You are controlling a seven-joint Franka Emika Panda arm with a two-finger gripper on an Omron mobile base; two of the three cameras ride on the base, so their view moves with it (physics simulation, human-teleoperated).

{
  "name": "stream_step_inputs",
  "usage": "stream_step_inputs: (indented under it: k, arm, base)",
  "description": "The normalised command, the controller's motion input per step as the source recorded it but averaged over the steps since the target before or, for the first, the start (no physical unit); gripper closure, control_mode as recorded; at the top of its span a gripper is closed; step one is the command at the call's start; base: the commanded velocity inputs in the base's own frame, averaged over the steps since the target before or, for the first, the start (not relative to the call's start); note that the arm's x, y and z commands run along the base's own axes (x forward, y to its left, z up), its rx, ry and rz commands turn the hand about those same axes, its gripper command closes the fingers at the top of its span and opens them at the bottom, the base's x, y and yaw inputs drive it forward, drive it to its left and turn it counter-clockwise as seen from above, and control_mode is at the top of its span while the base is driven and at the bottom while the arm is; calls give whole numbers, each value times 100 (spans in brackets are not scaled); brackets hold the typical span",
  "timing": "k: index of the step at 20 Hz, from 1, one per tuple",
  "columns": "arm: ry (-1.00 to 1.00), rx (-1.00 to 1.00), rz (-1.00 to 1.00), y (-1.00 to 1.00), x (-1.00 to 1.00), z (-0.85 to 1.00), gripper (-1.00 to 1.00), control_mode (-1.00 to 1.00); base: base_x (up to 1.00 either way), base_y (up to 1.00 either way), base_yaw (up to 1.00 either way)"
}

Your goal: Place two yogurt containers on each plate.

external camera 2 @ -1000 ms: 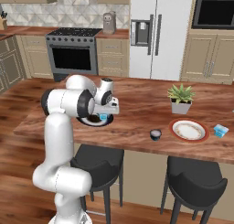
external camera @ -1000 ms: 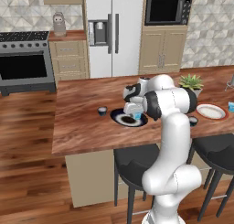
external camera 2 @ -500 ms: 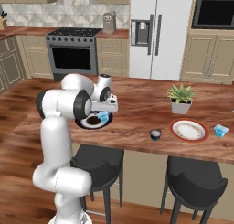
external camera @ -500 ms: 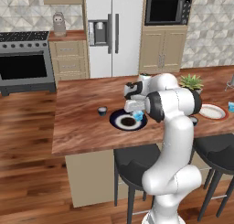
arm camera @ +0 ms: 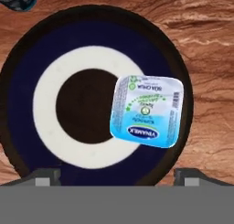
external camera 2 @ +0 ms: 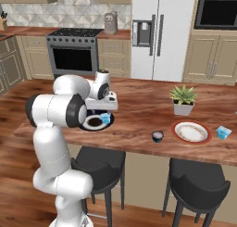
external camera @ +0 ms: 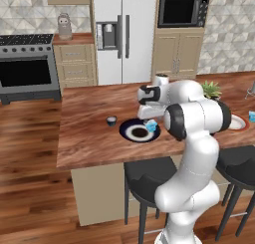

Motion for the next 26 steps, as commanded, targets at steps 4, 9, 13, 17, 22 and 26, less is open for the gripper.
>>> stream_step_inputs:
  k: [4, 9, 13, 17, 22, 26]
  arm:
    - [-4, -1, 0, 0, -28, 36, -100, -100]
    - [-3, 0, 0, 24, -6, 39, -100, -100]
    - [-1, 0, 6, 61, 6, 17, -100, -100]
    - [0, 0, 11, 64, 18, 6, -100, -100]
    - [0, 1, 11, 62, 24, 0, -100, -100]
    - [0, 2, 12, 61, 34, 0, -100, -100]
  base:
    - [0, 0, 0]
    - [0, 0, 0]
    - [0, 0, 0]
    - [0, 0, 0]
    - [0, 0, 0]
    - [0, 0, 0]
